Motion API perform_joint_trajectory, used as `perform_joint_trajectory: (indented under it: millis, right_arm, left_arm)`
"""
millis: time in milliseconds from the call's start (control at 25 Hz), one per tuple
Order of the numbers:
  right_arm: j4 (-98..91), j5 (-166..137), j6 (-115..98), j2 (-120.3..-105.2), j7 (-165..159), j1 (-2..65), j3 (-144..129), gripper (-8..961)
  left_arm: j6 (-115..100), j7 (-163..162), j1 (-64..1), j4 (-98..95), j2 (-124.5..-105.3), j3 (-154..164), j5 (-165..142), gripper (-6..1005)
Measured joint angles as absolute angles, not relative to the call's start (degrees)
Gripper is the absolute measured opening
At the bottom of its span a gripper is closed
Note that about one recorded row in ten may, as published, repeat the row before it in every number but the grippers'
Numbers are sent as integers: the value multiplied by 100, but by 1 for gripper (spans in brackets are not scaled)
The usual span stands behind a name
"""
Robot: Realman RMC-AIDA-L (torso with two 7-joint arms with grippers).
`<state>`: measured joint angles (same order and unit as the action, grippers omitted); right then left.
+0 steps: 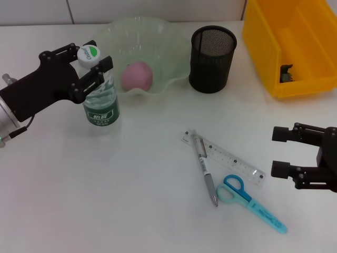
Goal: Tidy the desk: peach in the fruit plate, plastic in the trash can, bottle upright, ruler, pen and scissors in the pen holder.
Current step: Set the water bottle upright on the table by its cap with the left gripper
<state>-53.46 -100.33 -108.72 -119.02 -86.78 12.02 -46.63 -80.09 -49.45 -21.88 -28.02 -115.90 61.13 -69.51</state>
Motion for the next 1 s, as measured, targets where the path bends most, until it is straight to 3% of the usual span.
perform_joint_trajectory:
  millis: [1000]
  right_arm:
    - [-5344,-10240,-10895,-11900,-8766,1283,-4624,839]
  left_arm:
    - [-7711,-4894,-2084,-2847,-11794,6021,-6926,549]
